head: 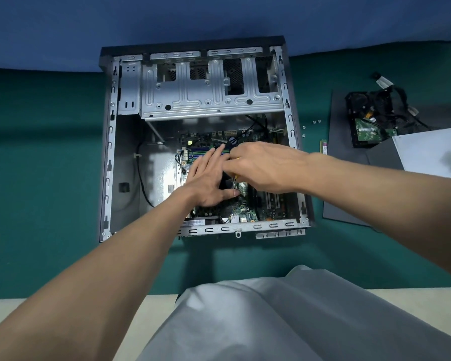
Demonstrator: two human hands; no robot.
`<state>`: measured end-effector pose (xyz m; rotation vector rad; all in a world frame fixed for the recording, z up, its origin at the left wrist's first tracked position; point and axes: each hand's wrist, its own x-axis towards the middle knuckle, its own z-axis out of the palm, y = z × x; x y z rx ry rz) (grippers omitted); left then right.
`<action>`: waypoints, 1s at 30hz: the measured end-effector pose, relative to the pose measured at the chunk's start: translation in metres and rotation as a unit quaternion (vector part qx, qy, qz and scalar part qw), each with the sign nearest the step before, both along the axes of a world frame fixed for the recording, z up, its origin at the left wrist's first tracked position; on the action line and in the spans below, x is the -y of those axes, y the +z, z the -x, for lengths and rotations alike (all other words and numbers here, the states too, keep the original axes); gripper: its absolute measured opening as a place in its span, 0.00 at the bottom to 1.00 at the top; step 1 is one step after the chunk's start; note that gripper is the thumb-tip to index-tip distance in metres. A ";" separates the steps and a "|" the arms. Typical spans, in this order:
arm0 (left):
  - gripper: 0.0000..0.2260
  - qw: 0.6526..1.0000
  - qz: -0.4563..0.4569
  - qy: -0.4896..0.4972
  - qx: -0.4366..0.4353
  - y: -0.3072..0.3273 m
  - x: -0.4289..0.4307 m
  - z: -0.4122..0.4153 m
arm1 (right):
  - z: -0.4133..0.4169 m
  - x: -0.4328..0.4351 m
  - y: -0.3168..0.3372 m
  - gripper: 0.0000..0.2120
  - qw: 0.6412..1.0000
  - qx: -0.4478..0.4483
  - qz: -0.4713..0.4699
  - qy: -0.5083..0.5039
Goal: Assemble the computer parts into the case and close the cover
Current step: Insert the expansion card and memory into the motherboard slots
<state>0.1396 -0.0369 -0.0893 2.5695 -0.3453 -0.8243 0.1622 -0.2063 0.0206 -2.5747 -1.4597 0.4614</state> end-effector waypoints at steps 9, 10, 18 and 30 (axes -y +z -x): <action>0.41 1.000 0.011 0.009 0.008 -0.003 -0.001 0.000 | 0.021 -0.013 -0.002 0.13 0.906 -0.109 0.041 -0.407; 0.40 1.000 0.013 0.009 0.007 -0.003 0.000 0.001 | 0.020 -0.015 -0.002 0.15 0.888 -0.132 0.051 -0.437; 0.42 0.999 0.021 -0.011 -0.021 0.002 -0.003 -0.003 | -0.002 -0.009 0.035 0.11 0.977 0.010 0.201 -0.067; 0.41 0.999 0.030 -0.021 -0.027 -0.001 -0.006 -0.004 | -0.003 -0.031 0.028 0.05 0.888 -0.220 0.177 -0.363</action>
